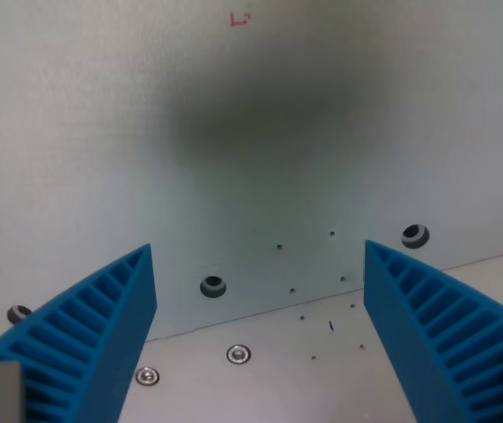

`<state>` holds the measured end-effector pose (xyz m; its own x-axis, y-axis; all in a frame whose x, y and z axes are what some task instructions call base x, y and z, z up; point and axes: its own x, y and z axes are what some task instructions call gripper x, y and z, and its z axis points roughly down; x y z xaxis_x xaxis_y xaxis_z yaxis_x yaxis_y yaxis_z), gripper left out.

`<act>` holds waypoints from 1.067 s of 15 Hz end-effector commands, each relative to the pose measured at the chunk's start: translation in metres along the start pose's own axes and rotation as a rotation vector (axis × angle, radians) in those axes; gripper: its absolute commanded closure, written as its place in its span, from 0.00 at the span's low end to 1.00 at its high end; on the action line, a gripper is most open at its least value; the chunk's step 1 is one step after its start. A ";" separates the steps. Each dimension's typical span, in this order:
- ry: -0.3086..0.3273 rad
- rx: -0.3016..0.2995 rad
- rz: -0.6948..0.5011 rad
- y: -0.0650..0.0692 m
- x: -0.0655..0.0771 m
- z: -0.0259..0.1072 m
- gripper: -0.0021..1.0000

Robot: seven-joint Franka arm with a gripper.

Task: Rotate around gripper negative y

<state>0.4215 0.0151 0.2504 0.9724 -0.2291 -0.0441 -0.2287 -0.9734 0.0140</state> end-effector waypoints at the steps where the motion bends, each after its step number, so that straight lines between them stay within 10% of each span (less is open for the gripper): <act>1: -0.154 0.007 -0.001 -0.001 0.005 -0.006 0.00; 16: -0.329 0.007 -0.002 -0.001 0.005 -0.006 0.00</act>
<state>0.4197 0.0177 0.2512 0.9586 -0.2322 -0.1651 -0.2301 -0.9727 0.0320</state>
